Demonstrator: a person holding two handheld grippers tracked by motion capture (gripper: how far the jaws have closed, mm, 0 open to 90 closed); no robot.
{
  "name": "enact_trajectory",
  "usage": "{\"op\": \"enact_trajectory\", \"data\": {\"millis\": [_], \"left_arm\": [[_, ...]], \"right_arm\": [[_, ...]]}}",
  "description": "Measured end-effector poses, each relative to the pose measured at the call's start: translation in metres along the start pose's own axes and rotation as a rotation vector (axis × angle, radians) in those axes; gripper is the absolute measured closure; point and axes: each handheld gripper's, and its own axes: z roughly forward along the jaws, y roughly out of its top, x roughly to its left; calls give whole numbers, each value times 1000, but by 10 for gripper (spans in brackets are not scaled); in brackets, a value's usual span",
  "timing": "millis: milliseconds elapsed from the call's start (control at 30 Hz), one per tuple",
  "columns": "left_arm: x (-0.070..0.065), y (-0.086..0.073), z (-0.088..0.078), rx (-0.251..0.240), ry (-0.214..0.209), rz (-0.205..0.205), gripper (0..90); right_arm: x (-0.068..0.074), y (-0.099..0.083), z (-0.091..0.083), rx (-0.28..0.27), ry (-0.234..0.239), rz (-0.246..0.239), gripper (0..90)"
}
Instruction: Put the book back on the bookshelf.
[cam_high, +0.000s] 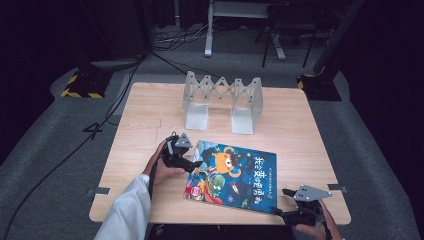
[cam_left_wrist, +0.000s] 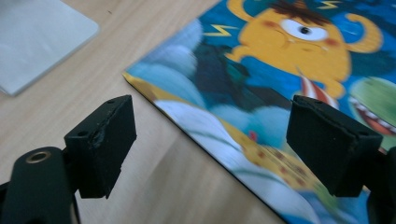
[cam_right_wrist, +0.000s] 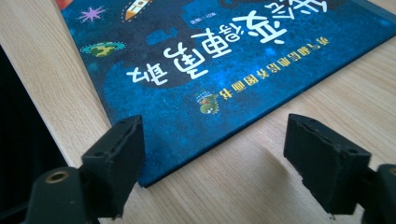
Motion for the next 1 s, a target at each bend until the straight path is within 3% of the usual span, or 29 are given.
{"op": "enact_trajectory", "data": {"millis": [33,67,133,233,333,367,433,500,600,633,700,767,833,1000], "left_arm": [[0,0,0,0,0,0,161],[6,6,9,18,-43,-19,163],[7,8,13,18,-28,-8,162],[13,14,25,33,-40,-27,162],[16,19,32,28,-10,-25,159],[19,21,35,33,-41,-36,159],[20,25,40,37,-37,-37,160],[19,28,47,53,-31,-27,160],[18,32,54,49,-60,-40,155],[17,33,55,49,-59,-31,153],[16,35,58,62,-115,-30,156],[16,35,58,71,-132,-27,150],[16,34,56,76,-141,-30,150],[12,21,41,103,-150,-12,148]], "right_arm": [[0,0,0,2,0,3,204],[0,0,0,0,-2,-1,204],[0,0,0,-3,-2,1,204],[2,0,1,0,24,-1,204],[6,1,3,13,42,-29,194],[7,1,5,27,38,-40,183],[11,2,8,46,23,-66,175],[9,3,8,48,30,-51,167],[8,3,8,50,32,-55,163],[7,3,8,52,28,-60,163],[4,2,7,49,20,-54,169],[-1,1,5,50,-3,-37,171],[-3,1,5,48,-6,-28,173],[-17,1,3,54,-66,24,182]]}}
